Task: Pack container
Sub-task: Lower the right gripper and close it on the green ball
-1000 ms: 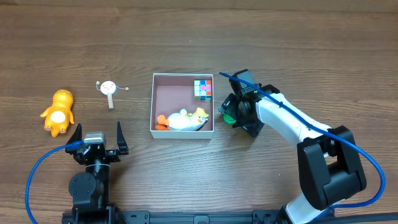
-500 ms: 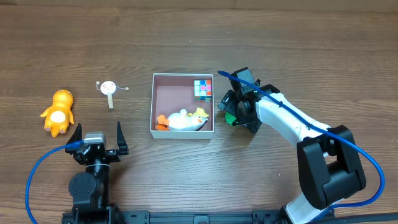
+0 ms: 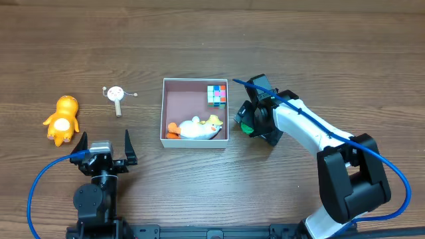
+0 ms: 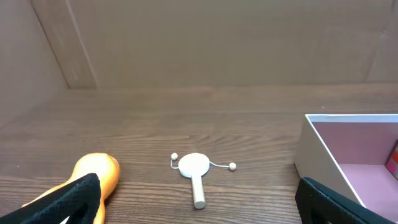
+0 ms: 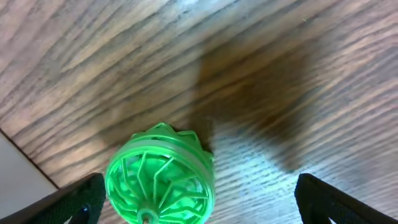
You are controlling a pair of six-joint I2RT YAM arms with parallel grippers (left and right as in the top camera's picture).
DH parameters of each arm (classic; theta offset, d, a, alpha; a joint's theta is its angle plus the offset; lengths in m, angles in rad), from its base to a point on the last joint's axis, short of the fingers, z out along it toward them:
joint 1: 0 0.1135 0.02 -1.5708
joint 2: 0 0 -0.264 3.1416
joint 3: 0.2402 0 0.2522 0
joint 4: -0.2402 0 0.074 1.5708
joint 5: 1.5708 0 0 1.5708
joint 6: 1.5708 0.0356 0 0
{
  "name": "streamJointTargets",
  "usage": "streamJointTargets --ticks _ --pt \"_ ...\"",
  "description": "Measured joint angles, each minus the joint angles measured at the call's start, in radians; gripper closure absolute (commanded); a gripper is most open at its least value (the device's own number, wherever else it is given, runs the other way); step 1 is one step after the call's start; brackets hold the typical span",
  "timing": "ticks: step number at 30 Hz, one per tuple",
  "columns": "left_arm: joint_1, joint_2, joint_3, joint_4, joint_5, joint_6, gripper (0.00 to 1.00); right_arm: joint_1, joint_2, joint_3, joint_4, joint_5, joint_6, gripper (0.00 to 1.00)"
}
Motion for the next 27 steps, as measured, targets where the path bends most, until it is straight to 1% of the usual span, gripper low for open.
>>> streamJointTargets --ticks 5,10,14,17,27 --pt "0.000 0.000 0.000 0.000 0.000 0.000 0.00 0.000 0.000 0.000 -0.040 0.030 0.000 0.00" --pt "0.000 0.000 0.000 0.000 0.000 0.000 0.00 0.000 0.000 -0.003 0.003 0.010 -0.053 0.00" --pt "0.000 0.000 0.000 0.000 0.000 0.000 0.00 0.000 0.000 -0.003 -0.056 0.035 -0.043 0.00" --pt "0.000 0.000 0.000 0.000 0.000 0.000 0.00 0.000 0.000 -0.003 -0.068 0.047 -0.046 0.00" --pt "0.000 0.000 0.000 0.000 0.000 0.000 0.00 0.000 0.000 -0.003 -0.058 0.053 -0.245 0.00"
